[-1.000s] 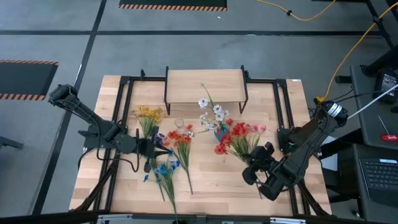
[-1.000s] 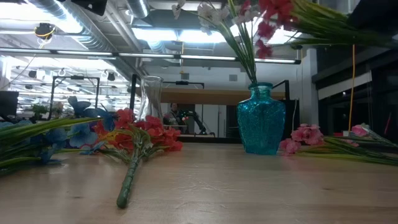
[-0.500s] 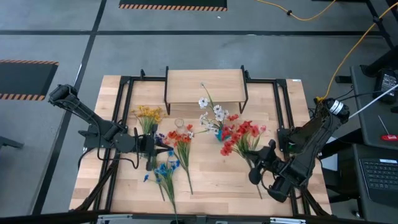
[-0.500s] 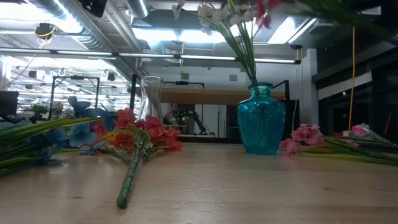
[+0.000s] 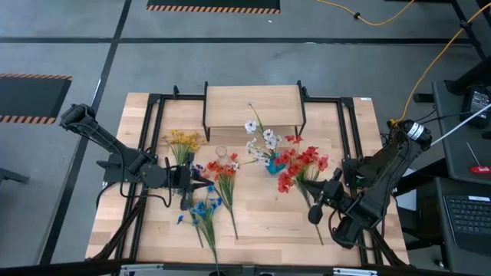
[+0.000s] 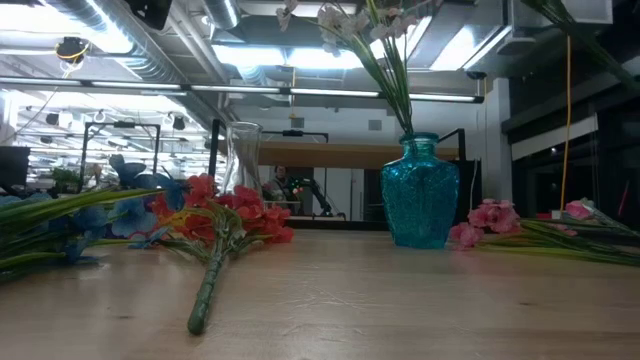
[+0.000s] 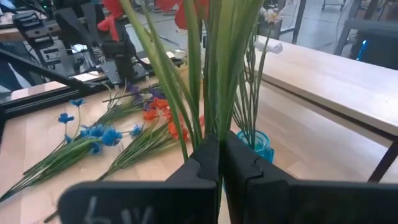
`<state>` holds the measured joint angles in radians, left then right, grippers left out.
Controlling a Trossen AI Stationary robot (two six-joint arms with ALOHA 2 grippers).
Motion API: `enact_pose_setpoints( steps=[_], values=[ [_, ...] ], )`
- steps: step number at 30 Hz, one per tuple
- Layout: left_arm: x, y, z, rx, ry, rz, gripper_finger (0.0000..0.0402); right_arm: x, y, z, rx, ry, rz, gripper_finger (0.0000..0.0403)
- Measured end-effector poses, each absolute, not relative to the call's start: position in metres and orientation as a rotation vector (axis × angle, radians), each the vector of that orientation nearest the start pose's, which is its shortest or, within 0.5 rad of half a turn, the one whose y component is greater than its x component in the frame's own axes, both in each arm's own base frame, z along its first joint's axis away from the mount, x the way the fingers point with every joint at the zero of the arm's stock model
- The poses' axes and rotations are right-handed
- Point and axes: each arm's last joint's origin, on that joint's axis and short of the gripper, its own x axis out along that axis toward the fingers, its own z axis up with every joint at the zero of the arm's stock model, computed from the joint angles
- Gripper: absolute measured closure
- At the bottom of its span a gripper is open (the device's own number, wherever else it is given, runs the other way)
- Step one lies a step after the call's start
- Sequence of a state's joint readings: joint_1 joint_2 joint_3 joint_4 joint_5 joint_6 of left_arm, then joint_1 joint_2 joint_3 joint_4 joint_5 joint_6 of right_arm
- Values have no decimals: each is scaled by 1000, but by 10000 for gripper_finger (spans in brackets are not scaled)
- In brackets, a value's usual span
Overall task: Pick and place flowers into a vace then onto a shelf
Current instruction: Put the red flowers into the blue vase
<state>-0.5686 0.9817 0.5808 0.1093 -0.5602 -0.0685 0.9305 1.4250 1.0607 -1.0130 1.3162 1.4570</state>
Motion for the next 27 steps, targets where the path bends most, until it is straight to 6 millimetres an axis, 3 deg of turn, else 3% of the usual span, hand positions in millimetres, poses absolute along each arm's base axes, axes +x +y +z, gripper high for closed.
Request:
enact_pose_setpoints(
  steps=[8,21,27],
  values=[
    [187,-99,256,97,247,8,398,177,169,262,198,364,-610,400],
    [192,-90,258,109,230,49,398,152,128,310,254,417,-503,402],
    [192,-90,258,108,231,48,398,139,110,297,285,459,-343,403]
  ],
)
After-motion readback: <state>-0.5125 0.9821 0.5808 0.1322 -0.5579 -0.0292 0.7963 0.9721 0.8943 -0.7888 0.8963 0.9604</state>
